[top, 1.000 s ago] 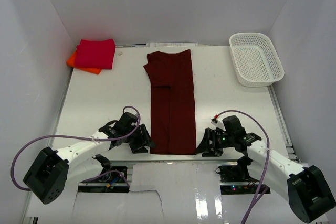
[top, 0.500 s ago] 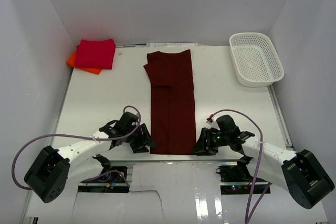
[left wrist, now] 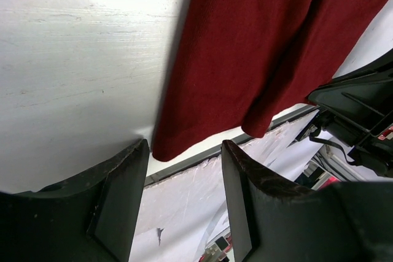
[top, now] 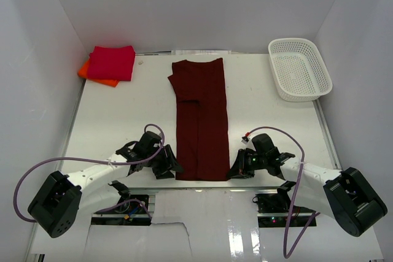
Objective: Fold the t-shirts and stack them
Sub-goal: Grab the bottom of the folded rectangular tshirt with both arms
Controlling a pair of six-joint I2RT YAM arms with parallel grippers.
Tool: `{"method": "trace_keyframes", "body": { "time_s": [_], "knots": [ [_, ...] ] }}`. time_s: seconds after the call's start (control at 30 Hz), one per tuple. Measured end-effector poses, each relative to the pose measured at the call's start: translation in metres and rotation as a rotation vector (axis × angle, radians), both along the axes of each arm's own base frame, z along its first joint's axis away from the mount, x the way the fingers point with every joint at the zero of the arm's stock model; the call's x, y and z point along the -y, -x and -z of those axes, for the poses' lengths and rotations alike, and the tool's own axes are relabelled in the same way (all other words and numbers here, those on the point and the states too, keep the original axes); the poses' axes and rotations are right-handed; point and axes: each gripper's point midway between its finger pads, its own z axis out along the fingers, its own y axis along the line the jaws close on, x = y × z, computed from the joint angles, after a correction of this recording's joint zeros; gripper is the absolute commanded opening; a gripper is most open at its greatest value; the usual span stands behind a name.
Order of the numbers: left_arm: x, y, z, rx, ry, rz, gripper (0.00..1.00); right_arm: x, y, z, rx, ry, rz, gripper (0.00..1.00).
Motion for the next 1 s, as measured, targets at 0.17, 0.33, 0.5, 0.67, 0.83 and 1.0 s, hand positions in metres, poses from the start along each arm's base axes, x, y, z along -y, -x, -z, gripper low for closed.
{"method": "trace_keyframes", "body": {
  "time_s": [0.17,0.33,0.5,0.67,0.83,1.0],
  "knots": [
    [0.003,-0.001,0.003,0.001,0.011,0.005,0.55,0.001,-0.001,0.000,0.008,0.004,0.007,0.08],
    [0.009,-0.002,0.004,-0.008,0.037,0.019,0.51,0.000,-0.002,-0.002,0.015,0.000,0.007,0.08],
    [0.011,-0.002,0.008,-0.017,0.040,0.029,0.35,0.001,-0.001,-0.002,0.011,0.002,0.007,0.08],
    [0.010,0.001,0.013,-0.032,0.040,0.033,0.00,0.001,-0.001,-0.001,0.009,0.004,0.006,0.08],
    [0.010,0.002,0.013,-0.026,0.048,0.036,0.00,0.002,0.001,-0.001,0.002,0.011,0.004,0.08],
    [0.007,0.004,0.012,-0.024,0.039,0.036,0.00,0.002,-0.001,-0.011,0.019,0.012,-0.003,0.08]
  ]
}}
